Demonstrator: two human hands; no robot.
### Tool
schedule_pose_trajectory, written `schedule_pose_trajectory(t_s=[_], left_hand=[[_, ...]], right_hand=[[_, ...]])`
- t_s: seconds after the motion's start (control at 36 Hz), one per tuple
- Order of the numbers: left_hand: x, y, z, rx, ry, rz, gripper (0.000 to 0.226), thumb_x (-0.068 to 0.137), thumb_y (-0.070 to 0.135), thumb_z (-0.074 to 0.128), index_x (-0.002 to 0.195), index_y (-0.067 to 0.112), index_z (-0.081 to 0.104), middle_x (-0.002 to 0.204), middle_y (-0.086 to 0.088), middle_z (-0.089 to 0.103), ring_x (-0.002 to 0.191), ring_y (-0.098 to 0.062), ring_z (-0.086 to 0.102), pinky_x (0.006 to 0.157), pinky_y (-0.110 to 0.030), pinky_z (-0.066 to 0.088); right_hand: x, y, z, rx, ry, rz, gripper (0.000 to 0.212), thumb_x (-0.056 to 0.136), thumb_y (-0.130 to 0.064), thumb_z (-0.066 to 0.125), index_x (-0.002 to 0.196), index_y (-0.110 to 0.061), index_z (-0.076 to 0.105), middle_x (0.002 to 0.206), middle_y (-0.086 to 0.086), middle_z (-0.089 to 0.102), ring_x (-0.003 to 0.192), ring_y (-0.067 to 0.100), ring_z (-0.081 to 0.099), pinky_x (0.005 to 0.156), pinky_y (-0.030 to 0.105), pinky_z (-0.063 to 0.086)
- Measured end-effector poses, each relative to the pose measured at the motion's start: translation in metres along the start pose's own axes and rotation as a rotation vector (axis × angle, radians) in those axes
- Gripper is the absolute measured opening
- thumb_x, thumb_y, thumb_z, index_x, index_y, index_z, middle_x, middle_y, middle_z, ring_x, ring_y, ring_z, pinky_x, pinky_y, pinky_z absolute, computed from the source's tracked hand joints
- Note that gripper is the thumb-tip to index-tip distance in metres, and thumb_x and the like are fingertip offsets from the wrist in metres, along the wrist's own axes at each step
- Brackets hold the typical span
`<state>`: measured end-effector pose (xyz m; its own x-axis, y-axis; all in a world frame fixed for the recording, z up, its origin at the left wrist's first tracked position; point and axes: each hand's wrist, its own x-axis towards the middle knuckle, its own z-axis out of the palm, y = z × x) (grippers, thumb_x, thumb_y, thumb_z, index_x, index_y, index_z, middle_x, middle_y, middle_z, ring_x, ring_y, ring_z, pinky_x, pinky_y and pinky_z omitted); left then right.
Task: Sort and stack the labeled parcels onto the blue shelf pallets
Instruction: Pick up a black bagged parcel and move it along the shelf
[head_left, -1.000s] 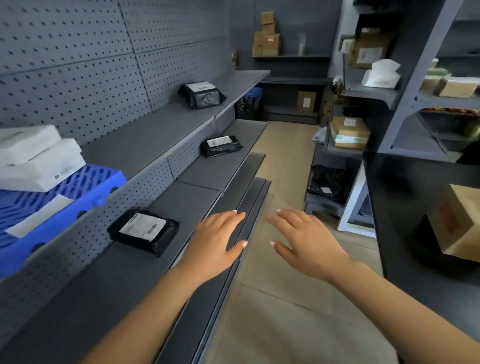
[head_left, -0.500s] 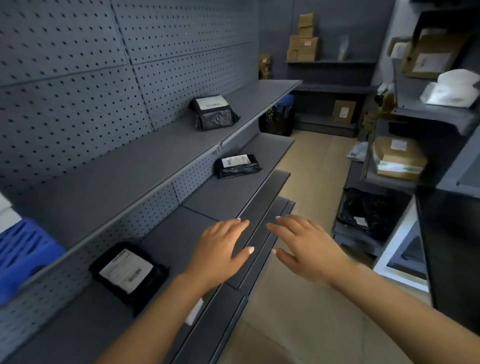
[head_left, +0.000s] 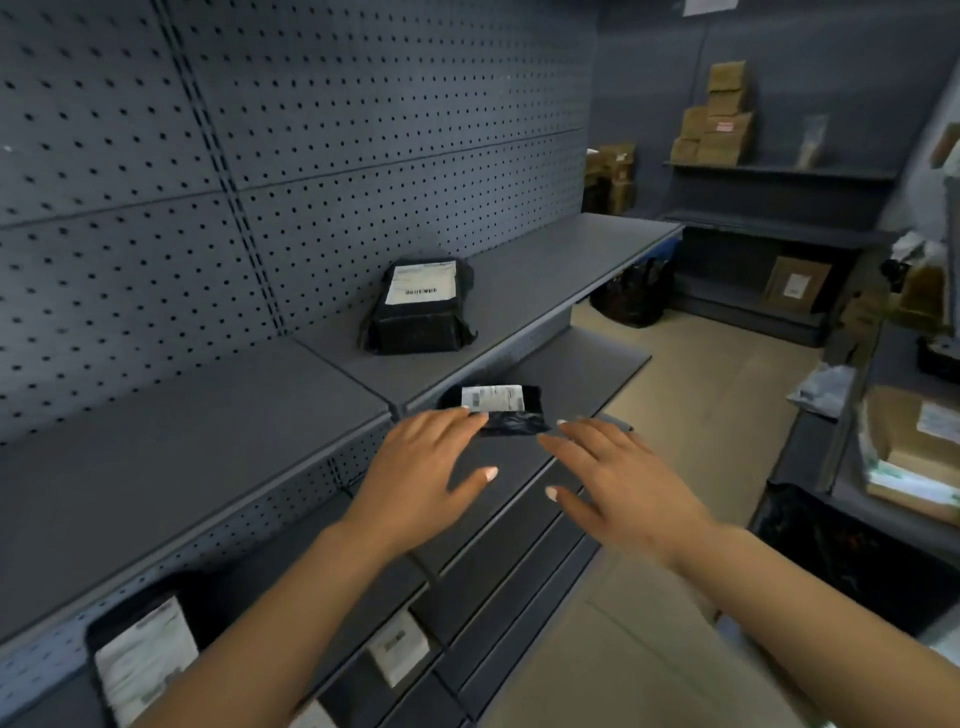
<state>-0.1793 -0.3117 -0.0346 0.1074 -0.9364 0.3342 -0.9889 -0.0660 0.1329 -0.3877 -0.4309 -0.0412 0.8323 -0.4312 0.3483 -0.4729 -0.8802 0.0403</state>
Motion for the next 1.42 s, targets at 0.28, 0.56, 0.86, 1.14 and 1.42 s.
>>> schedule_pose_trajectory(t_s=[0.28,0.56,0.86,1.14,1.42], left_hand=[[0.092,-0.051,0.001,0.063,0.175,-0.061,0.062,0.089,0.055,0.040,0.137,0.017,0.051,0.136,-0.002,0.054,0.123,-0.020,0.048,0.102,-0.037,0.039],[0.142,-0.084,0.007,0.110,0.209,-0.200,0.062,0.088,0.055,0.042,0.133,0.015,0.054,0.132,-0.004,0.056,0.120,-0.023,0.051,0.100,-0.042,0.043],[0.183,-0.089,0.016,0.168,0.207,-0.435,0.077,0.086,0.073,0.025,0.140,0.024,0.046,0.142,0.001,0.048,0.130,-0.019,0.041,0.109,-0.039,0.031],[0.198,-0.054,0.025,0.219,0.289,-0.570,0.072,0.087,0.071,0.031,0.135,0.021,0.052,0.136,0.001,0.053,0.127,-0.020,0.046,0.106,-0.043,0.037],[0.133,0.014,0.035,0.312,0.425,-0.675,0.051,0.092,0.050,0.049,0.124,0.013,0.062,0.123,-0.003,0.062,0.112,-0.023,0.058,0.093,-0.041,0.048]], right_hand=[[0.105,0.066,0.016,0.009,0.067,-0.086,0.055,0.088,-0.050,0.037,0.132,-0.021,0.053,0.126,0.004,0.060,0.116,0.026,0.057,0.086,0.038,0.052],[0.200,0.084,0.042,0.133,0.052,-0.231,0.058,0.090,-0.051,0.036,0.135,-0.019,0.049,0.131,0.008,0.056,0.119,0.028,0.054,0.091,0.041,0.049],[0.251,0.128,0.060,0.211,0.025,-0.407,0.057,0.089,-0.052,0.038,0.136,-0.022,0.048,0.134,0.004,0.054,0.122,0.023,0.052,0.091,0.039,0.048],[0.268,0.188,0.056,0.256,0.009,-0.556,0.057,0.091,-0.052,0.036,0.138,-0.021,0.047,0.137,0.003,0.051,0.127,0.022,0.048,0.097,0.032,0.037],[0.256,0.166,0.057,0.413,-0.061,-0.866,0.059,0.092,-0.053,0.032,0.143,-0.025,0.039,0.146,-0.003,0.041,0.136,0.015,0.033,0.105,0.028,0.024]])
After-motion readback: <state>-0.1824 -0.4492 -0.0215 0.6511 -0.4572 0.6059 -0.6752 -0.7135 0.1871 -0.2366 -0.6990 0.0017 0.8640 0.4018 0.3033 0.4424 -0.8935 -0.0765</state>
